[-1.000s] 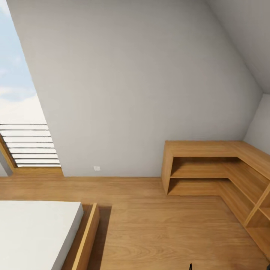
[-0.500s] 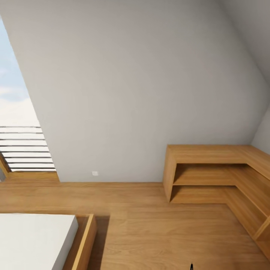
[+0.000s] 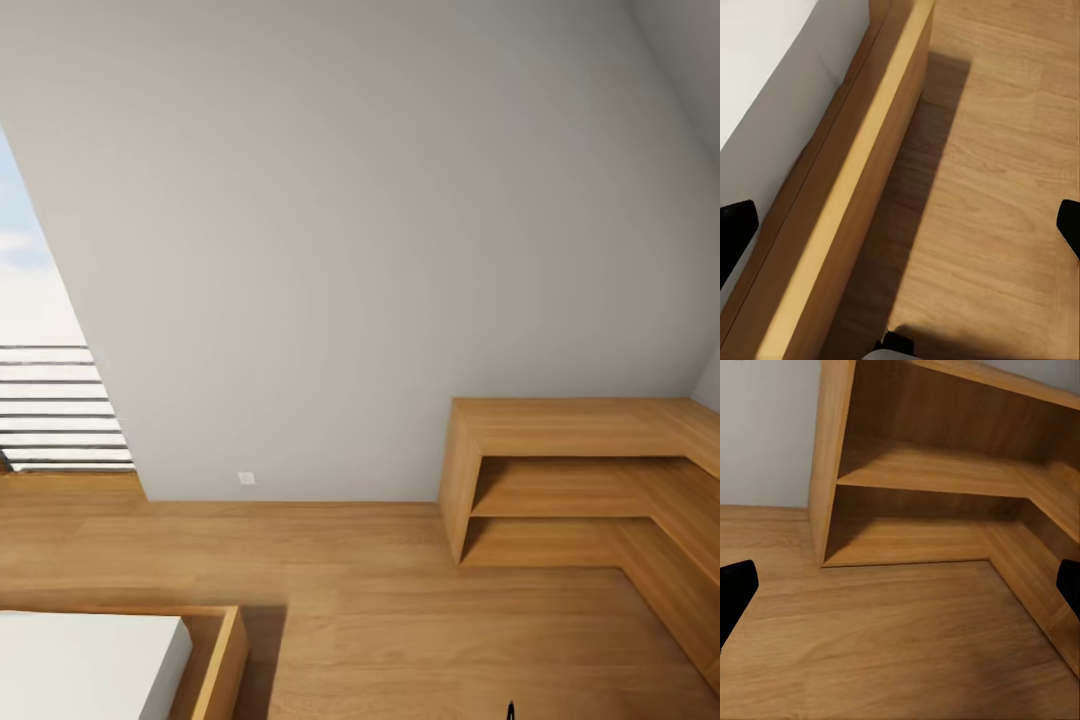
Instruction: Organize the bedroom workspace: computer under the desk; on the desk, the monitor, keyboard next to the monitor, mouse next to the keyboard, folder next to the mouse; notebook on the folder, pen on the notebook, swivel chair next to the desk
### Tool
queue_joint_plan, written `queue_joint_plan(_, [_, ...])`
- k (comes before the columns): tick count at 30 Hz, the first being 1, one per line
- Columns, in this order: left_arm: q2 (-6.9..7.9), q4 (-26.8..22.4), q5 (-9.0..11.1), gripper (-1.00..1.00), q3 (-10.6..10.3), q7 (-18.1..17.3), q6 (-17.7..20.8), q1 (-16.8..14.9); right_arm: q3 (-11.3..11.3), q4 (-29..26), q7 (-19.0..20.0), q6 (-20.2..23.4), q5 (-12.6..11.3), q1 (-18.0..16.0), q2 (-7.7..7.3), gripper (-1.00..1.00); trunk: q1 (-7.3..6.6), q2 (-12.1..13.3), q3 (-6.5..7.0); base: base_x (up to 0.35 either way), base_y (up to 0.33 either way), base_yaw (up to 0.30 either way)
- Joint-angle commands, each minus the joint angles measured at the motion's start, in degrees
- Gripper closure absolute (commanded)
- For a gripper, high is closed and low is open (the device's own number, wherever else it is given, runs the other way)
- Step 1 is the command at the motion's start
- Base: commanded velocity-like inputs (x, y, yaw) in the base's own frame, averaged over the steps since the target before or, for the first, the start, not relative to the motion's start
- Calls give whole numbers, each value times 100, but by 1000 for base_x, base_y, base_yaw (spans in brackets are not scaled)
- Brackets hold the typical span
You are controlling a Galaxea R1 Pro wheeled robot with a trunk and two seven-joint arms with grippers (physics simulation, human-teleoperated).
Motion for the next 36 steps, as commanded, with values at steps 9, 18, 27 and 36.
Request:
queue_joint_plan(9, [-6,-11,-49,-100,50,-30,-3,1,51,11,-20,-16,-27,-6,4,-100,4,-4,-6,329,0,0])
queue_joint_plan(18, [-6,-11,-49,-100,50,-30,-3,1,51,10,-20,-12,-26,-6,4,-100,4,-4,-6,329,0,0])
queue_joint_plan(27, [-6,-12,-49,-100,50,-30,-4,1,51,12,-12,-17,-18,-6,-3,-100,4,-4,6,329,0,-94])
queue_joint_plan(36, [-6,-11,-49,-100,50,-30,-3,1,51,13,-11,-18,-17,-6,-5,-100,4,-4,38,329,-13,-216])
